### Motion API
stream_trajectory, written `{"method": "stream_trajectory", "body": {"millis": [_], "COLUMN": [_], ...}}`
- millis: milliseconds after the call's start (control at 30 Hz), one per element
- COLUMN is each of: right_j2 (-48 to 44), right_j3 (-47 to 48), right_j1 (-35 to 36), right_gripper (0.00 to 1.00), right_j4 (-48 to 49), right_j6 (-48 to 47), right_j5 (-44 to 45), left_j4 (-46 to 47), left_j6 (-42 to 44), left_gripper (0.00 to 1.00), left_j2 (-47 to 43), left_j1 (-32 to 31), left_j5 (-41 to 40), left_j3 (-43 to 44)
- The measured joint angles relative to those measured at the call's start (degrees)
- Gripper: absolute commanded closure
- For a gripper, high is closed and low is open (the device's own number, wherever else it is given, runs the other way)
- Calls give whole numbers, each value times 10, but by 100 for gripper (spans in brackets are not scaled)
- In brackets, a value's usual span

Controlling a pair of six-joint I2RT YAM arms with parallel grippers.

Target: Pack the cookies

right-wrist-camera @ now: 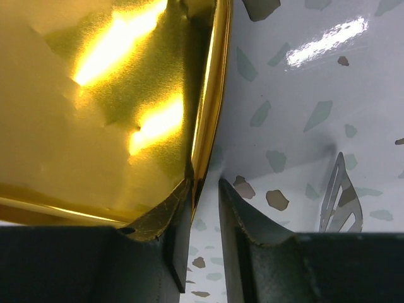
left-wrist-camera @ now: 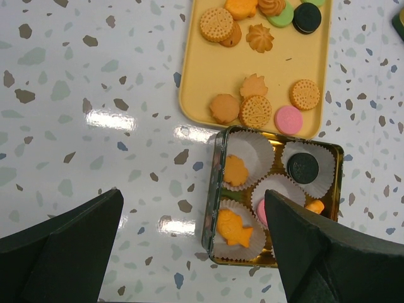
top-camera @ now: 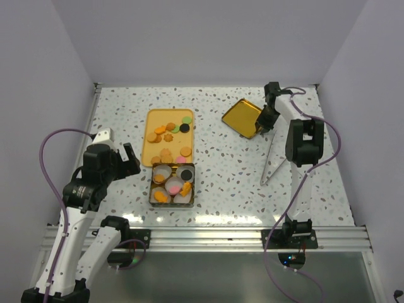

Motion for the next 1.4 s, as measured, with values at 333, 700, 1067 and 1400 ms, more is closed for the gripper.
{"method": "stream_trajectory", "body": {"millis": [333, 700, 1067, 1400], "right_j2": [-4, -162, -312, -334], "right_j3": [-3, -19, -55, -22], "right_j1": [1, 70, 234, 309], "right_gripper": [98, 100, 100, 100], "right_j4": [10, -3, -4, -31], "right_j6": [-3, -18, 4, 32], "right_j5": [-9, -27, -102, -121], "left_j4": [-1, 40, 151, 216], "left_j6": [1, 19, 29, 23], "left_gripper": [0, 0, 0, 0], "left_j2": [28, 105, 176, 164], "left_j1": [0, 0, 0, 0], "left_j5": [-1, 39, 166, 256], "left_j3": [1, 102, 143, 135]}}
